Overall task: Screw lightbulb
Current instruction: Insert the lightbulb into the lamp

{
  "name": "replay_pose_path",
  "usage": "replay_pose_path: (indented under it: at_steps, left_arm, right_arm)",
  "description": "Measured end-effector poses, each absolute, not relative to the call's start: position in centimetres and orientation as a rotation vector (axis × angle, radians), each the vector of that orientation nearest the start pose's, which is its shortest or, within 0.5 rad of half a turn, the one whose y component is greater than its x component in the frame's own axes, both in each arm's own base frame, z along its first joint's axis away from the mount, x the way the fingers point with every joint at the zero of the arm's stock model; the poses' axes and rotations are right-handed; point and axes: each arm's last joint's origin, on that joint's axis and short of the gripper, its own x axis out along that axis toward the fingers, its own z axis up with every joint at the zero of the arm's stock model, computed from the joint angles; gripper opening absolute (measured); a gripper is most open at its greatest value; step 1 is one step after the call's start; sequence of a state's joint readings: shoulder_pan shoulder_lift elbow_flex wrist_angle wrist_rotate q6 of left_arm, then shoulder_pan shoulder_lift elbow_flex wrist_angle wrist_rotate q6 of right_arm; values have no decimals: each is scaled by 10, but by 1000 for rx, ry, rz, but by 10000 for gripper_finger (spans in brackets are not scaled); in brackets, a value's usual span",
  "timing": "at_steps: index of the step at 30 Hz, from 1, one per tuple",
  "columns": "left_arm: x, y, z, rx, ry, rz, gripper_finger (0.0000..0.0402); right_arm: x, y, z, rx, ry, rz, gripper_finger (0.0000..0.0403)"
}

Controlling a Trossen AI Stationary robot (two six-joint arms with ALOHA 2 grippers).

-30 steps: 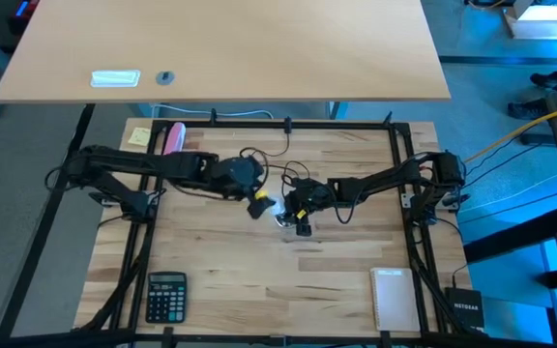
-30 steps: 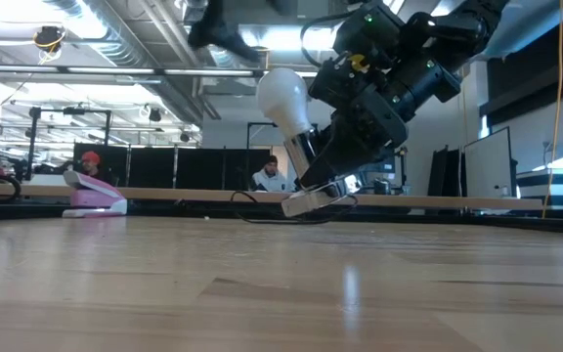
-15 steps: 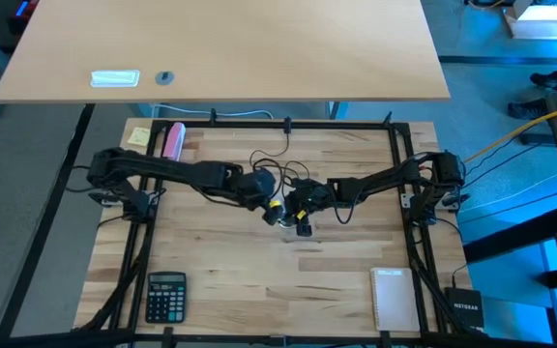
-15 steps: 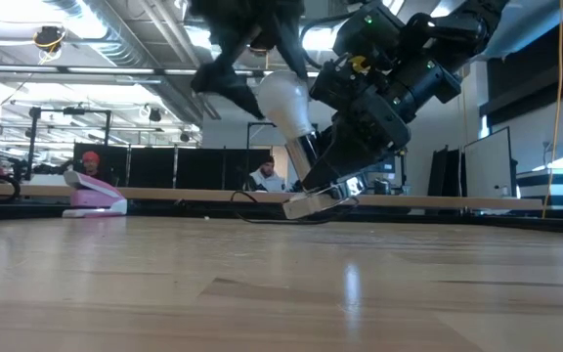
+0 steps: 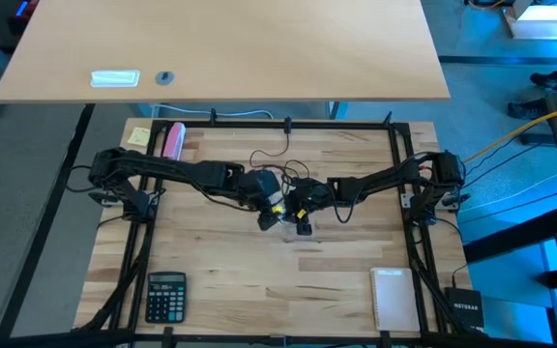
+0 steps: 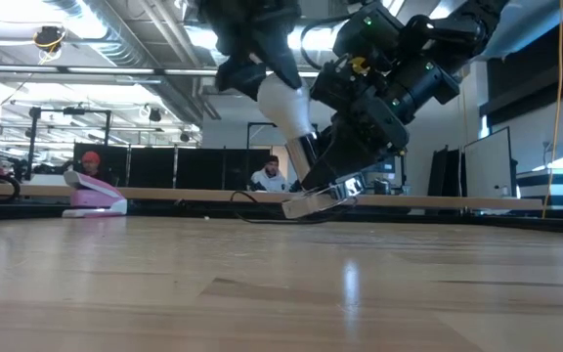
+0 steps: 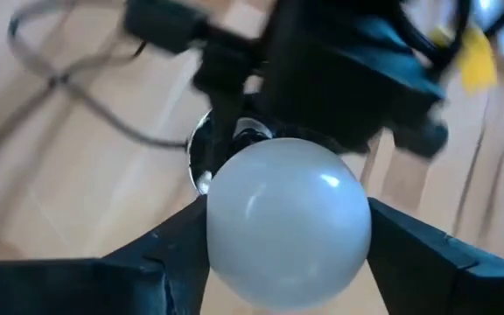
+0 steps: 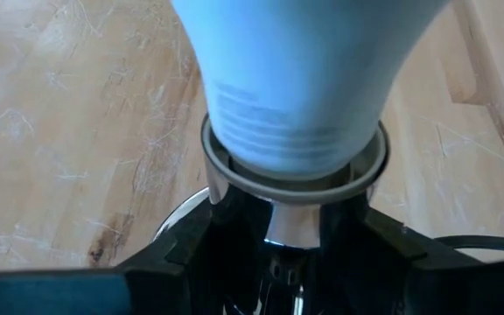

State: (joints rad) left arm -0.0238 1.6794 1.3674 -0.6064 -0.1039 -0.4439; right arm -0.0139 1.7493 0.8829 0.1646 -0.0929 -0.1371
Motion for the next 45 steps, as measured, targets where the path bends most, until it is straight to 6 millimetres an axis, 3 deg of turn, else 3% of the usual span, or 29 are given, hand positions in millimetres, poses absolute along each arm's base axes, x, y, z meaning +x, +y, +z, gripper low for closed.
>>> replay_pose_path:
  at_steps: [4,9,17,19,22,33,40,45]
  left_arm:
    - [358,-6,271,-5,920,100,248]
    - [357,-6,270,571,934,-198,267]
    - [356,-5,269,1441,839,-633,276]
    - [355,-6,269,1576,818,-712,276]
    - [354,-7,269,1639,809,-763,276]
    - [353,-13,269,1532,831,-717,282]
    - [356,-15,271,1509,815,-664,346]
    - [347,-19,280,1382,916,-478,380]
  right_arm:
    - [346,-2,154,-98,678,142,180]
    - [346,-1,154,-104,677,145,180]
    - [345,4,153,-50,688,146,180]
    - [345,3,153,-27,690,139,180]
    - [345,3,153,-31,690,131,180]
    - [345,3,153,-19,696,125,180]
    - [346,3,154,-18,693,121,180]
    - [345,3,154,-21,698,113,180]
